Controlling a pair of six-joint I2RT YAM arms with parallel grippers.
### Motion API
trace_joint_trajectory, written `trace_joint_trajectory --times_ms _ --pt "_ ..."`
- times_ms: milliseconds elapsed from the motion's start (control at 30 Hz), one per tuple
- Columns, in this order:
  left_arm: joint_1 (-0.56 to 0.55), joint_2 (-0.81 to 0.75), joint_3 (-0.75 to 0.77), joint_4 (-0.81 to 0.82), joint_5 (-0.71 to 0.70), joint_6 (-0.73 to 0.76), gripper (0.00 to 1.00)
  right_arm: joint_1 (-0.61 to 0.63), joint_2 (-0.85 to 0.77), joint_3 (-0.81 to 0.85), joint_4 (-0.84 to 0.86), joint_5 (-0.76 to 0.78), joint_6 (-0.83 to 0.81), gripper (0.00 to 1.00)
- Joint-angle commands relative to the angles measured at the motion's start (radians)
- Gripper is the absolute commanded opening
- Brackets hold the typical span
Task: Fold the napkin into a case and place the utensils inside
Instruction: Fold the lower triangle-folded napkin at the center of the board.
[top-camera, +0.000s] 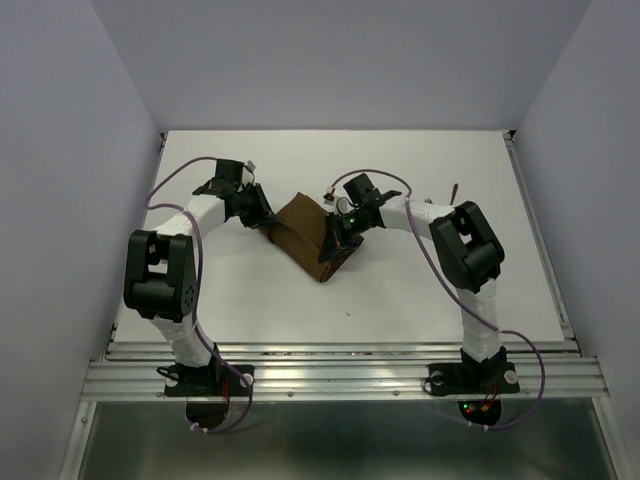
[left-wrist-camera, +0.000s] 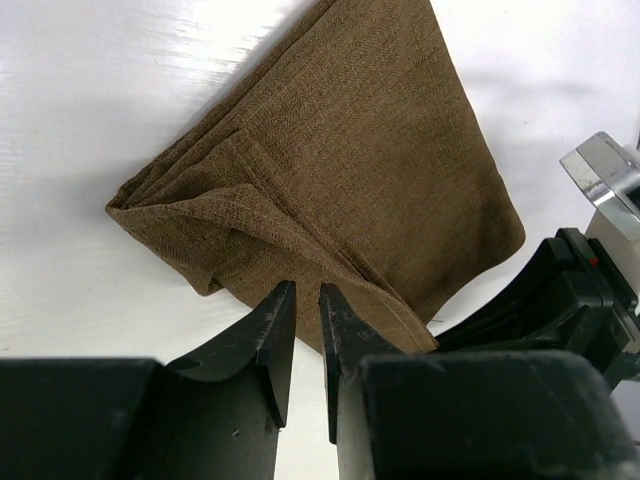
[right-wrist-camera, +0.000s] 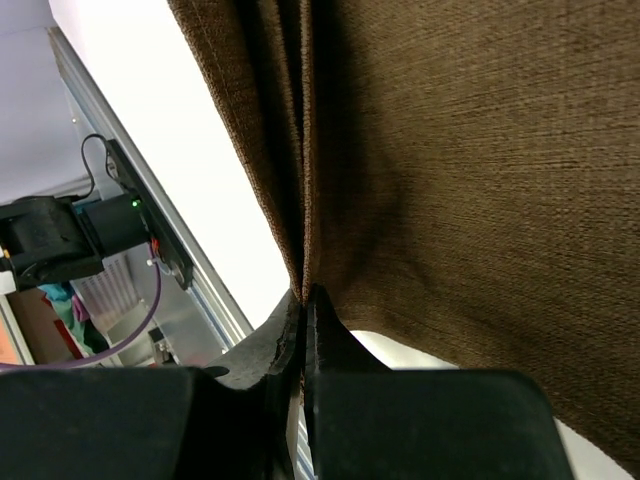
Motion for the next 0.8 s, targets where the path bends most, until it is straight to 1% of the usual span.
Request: trace_joint_trajectory --times_ms 0,200,433,667,700,767 --pt "-0.011 -0.011 0.038 -0.023 -0.003 0.023 0.27 -0.016 0.017 0.041 0.019 -0.020 0.014 0.01" --pt "-0.014 -0.006 0.048 -0.028 -0.016 0.027 0.27 -0.025 0.035 0.038 0.024 -0.008 0.028 0.01" --pt "-0.014 -0.003 0.067 -0.049 -0.041 0.026 0.26 -0.034 0.055 0.024 0.070 -0.008 0.069 0.01" --pt "-0.015 -0.031 0.062 -0.052 -0.042 0.024 0.28 -0.034 0.069 0.015 0.108 -0.009 0.101 0.01" --pt "-0.015 -0.036 0.061 -0.052 -0.049 0.023 0.27 -0.034 0.069 0.011 0.116 -0.011 0.107 0.01" --pt "-0.015 -0.036 0.055 -0.054 -0.055 0.024 0.19 -0.034 0.071 0.007 0.122 -0.014 0.116 0.01"
